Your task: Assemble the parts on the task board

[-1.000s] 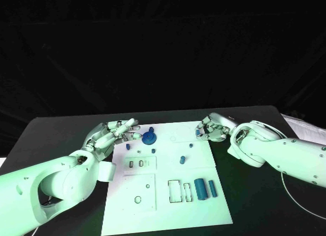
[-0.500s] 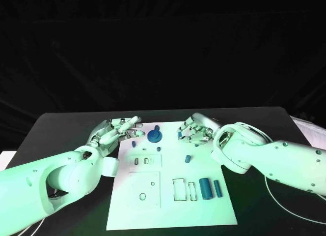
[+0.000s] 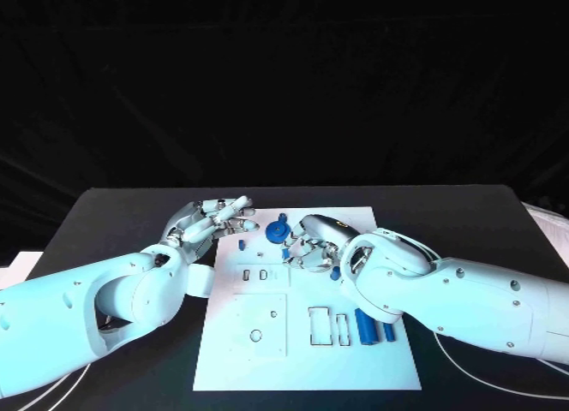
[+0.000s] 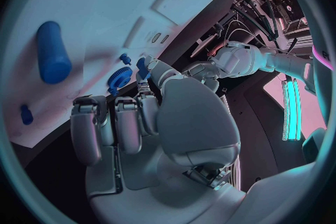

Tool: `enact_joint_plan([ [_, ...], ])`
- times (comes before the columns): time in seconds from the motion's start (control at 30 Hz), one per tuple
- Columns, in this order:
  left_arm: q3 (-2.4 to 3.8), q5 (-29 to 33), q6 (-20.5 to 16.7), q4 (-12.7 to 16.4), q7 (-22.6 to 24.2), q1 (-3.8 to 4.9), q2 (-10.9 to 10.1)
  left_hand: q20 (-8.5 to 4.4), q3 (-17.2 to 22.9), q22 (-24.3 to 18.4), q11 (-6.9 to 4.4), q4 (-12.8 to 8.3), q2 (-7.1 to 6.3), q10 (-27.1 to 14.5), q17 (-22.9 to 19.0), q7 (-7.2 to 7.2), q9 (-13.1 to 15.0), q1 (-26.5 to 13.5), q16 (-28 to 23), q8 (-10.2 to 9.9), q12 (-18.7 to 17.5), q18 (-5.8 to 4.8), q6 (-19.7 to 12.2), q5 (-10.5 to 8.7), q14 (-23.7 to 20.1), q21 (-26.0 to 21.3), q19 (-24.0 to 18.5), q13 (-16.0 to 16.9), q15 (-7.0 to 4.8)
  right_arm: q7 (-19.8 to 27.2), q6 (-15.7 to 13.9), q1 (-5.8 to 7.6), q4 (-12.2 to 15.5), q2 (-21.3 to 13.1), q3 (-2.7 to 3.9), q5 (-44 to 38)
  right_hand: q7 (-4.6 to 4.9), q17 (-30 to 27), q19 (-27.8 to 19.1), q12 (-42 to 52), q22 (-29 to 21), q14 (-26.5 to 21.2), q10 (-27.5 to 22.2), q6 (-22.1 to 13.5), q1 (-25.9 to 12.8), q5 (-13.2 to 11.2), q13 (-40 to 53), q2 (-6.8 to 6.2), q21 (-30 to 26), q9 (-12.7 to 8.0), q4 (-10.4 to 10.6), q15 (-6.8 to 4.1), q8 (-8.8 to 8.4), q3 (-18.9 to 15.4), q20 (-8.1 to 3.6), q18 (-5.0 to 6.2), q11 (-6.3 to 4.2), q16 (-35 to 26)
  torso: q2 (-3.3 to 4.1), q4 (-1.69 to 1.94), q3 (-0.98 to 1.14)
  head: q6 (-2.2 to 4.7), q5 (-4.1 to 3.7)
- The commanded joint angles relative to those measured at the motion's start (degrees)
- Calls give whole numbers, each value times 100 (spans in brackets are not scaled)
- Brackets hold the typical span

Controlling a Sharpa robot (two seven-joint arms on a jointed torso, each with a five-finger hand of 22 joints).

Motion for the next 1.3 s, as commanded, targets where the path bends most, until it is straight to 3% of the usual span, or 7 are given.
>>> enact_joint_plan([
  [0.03, 5, 41, 18, -30, 76, 4, 7, -9, -10, 6, -2, -40, 38, -5, 5, 4, -7, 36, -29, -18, -36, 67, 11, -15, -27, 26, -33, 6, 7, -209, 239, -46, -54, 125, -21, -438, 2, 808, 151, -10, 942, 452, -14, 27, -2, -19, 434, 50, -30, 130, -13, -4, 40, 11, -13, -72, 5, -19, 2, -13, 15, -20, 64],
  [0.17, 5, 75, 15, -48, 84, 6, 8, -9, -10, 6, -2, -40, 38, -5, 5, 4, -7, 36, -29, -18, -36, 67, 11, -15, -27, 26, -33, 6, 7, -259, 295, -105, -111, 250, -43, -524, 2, 802, 147, -5, 937, 451, -11, 29, -11, -21, 438, 47, -32, 132, -11, -4, 40, 9, -13, -71, 5, -22, 7, -1, 6, -39, 73],
  [0.53, 5, 95, 26, -45, 89, 7, 1, -9, -10, 6, -2, -40, 38, -5, 5, 4, -7, 36, -29, -18, -36, 67, 11, -15, -27, 26, -33, 6, 7, -199, 568, -168, -131, 360, -61, -551, 0, 795, 139, 4, 927, 450, -5, 33, -55, -23, 446, 28, -37, 138, -4, -4, 39, 0, -12, -68, 4, -25, 5, -18, 14, -93, 130],
  [1.3, 5, 97, 60, 1, 84, 7, 14, -9, -10, 6, -2, -40, 38, -5, 5, 4, -7, 36, -29, -18, -36, 67, 11, -15, -27, 26, -33, 6, 7, -282, 640, -238, -276, 520, -68, -715, -2, 792, 135, 6, 921, 450, -3, 30, -106, -5, 449, -5, -41, 144, 1, -5, 33, -14, -11, -67, 3, -28, 1, -16, 11, -179, 167],
])
